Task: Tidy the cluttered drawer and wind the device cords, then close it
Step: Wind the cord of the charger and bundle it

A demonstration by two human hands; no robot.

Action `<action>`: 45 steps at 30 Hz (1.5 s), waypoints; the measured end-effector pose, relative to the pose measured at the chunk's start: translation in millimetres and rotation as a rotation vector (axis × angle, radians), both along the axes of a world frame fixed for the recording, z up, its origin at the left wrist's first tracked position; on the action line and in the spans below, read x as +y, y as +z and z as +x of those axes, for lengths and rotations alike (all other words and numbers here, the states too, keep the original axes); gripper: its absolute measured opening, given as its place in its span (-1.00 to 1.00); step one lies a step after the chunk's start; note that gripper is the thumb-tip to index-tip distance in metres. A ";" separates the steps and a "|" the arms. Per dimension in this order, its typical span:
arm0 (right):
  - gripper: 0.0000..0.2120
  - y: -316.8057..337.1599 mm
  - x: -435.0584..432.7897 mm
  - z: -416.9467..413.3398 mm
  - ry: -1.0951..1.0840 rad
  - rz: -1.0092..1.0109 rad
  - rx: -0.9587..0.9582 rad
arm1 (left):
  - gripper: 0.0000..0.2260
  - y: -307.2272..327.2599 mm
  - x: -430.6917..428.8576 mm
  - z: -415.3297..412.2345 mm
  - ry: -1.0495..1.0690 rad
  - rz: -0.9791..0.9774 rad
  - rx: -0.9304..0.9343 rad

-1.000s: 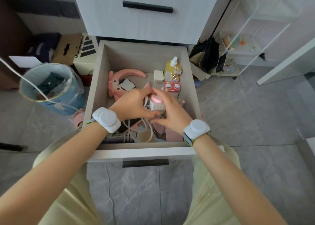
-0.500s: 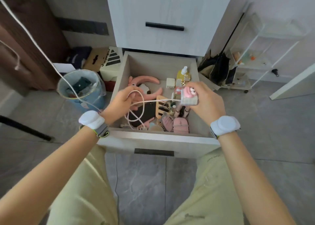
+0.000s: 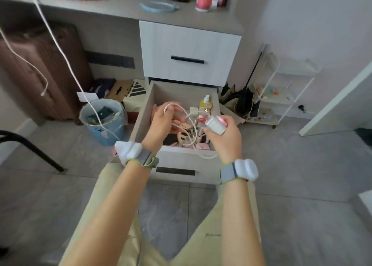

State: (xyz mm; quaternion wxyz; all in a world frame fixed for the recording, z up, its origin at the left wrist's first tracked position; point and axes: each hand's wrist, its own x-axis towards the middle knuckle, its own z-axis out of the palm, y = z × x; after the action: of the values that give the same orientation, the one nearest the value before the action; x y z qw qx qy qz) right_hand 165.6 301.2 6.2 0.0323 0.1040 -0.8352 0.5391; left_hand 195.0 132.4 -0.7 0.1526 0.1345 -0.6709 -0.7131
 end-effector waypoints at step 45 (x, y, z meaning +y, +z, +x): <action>-0.67 -43.7 -20.6 21.1 -0.160 -0.378 -0.183 | -0.70 -51.8 -4.2 44.9 0.044 -1.104 -0.051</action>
State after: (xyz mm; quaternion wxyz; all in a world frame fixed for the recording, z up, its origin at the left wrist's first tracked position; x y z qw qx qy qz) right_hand 186.7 280.6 -37.6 0.0182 -0.0199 -0.7244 0.6888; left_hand 239.9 128.3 -52.5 0.1989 0.0655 -0.9457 -0.2486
